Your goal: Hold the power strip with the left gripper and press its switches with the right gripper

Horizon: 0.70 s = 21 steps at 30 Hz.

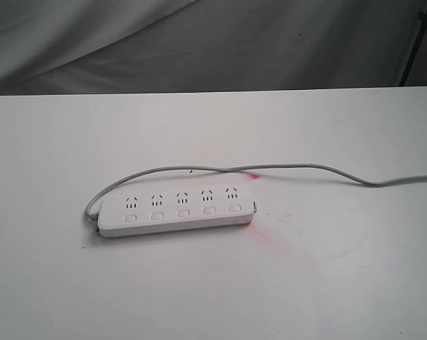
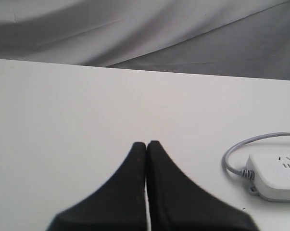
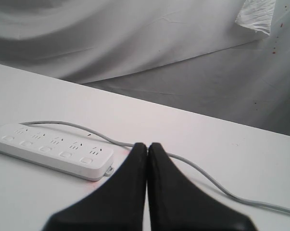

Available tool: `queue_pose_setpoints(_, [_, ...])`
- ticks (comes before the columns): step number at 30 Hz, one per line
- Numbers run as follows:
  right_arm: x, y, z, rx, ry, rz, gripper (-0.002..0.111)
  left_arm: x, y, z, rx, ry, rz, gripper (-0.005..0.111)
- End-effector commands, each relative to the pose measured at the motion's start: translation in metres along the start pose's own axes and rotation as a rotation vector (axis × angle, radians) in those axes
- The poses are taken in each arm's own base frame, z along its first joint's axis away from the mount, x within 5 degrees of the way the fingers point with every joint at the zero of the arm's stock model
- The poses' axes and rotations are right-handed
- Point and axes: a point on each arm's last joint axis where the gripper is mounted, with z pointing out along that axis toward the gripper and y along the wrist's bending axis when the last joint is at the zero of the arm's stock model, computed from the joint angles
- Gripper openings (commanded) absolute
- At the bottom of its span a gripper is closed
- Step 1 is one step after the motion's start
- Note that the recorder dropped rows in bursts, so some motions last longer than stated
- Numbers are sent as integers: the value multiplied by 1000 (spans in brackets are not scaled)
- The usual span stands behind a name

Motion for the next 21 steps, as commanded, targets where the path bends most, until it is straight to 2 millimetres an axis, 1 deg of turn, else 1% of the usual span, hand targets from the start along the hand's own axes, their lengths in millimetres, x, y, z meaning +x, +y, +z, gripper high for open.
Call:
queue_pose_setpoints(1, [0, 0, 0, 10, -13, 8, 0, 1, 0, 0, 1, -8, -4, 0])
queue_pose_setpoints(7, [0, -1, 0, 22, -12, 9, 0, 1, 0, 0, 1, -8, -4, 0])
queue_pose_setpoints(15, [1, -10, -1, 180, 1, 18, 0, 1, 0, 0, 1, -8, -4, 0])
queue_pose_setpoints(21, [1, -10, -1, 186, 2, 19, 0, 1, 0, 0, 1, -8, -3, 0])
